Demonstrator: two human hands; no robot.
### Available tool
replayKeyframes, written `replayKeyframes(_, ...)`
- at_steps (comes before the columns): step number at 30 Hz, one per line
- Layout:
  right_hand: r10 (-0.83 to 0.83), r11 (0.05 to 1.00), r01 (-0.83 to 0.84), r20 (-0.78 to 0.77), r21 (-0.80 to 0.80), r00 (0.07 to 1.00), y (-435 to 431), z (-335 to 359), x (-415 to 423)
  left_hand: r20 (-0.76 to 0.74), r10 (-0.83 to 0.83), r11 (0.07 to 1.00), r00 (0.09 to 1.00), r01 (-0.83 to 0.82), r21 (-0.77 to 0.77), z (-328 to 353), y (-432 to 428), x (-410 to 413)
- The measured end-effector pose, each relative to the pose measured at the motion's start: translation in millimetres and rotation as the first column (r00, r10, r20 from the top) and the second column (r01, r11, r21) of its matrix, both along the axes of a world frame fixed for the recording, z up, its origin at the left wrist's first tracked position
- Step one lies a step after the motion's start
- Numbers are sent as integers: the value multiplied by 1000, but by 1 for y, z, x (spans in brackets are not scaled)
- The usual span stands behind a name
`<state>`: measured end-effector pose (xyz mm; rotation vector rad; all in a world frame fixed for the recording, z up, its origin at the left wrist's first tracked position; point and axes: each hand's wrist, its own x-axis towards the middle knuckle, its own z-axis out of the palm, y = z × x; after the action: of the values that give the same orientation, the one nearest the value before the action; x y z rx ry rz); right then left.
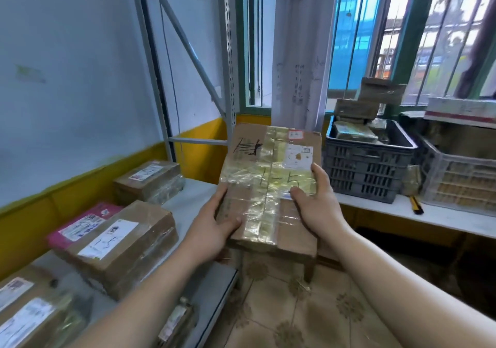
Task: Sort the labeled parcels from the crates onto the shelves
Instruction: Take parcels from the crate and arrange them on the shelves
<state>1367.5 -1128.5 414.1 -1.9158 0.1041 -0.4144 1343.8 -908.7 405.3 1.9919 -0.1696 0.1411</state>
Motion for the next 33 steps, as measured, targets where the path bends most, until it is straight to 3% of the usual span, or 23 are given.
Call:
replayKeyframes(9,219,975,-219,-26,-21,975,-12,-5,147,-34,236,971,971,-234,40,-3,-21,92)
replayKeyframes(17,457,889,-458,-46,-10,888,65,-17,241,-68,464,886,883,-461,57,-13,40,140)
replayKeyframes(24,532,844,-534,-46,-49,845,131,-20,319,-65,569,822,820,-565,63,-18,95,196)
replayKeyframes(29,522,852,-518,-71,77,850,160,-15,371,-92,610,792,787,-610,30,-22,116,219)
replayKeyframes(33,589,804,-559,-154,202,793,182,-15,406,-109,659,752,744,-652,97,-15,130,226)
